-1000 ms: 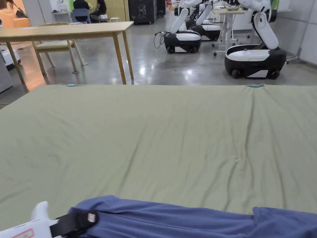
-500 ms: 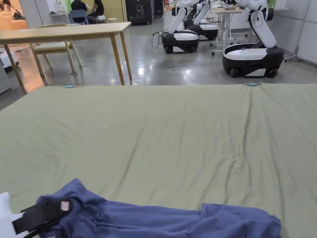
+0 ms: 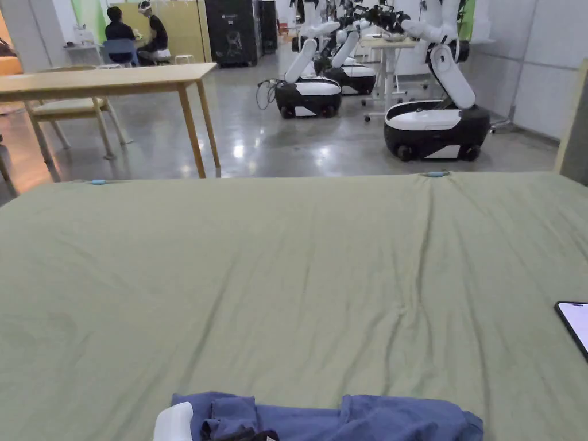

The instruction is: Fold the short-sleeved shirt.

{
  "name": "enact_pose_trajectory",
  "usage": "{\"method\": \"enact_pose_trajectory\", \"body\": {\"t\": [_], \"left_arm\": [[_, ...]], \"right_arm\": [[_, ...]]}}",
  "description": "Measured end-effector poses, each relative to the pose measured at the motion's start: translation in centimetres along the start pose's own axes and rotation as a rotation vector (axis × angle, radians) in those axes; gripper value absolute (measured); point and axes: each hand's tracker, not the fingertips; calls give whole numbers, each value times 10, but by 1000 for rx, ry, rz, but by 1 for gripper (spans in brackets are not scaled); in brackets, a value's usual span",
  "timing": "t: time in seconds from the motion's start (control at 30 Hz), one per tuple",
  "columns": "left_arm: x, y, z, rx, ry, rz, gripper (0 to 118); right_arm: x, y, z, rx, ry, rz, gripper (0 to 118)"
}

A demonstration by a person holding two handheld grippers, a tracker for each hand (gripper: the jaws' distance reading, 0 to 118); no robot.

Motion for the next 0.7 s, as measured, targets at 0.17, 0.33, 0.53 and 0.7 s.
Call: {"method": "enact_pose_trajectory", "body": {"t": [0.17,0.33,0.53,0.7], "left_arm": [[33,23,35,-26,2,-41,117],[27,46,123,240,23,-18,104],[-11,39,141,215,247,-5,0],[-30,18,89,95,179,41,0]], "right_arm": [[4,-2,-2,-7,-24,-12,0],[-2,-1,-9,-5,9,-3,0],[-10,3,-24,3,71,23,0],[-26,8,-27,3,91,55,0]]}}
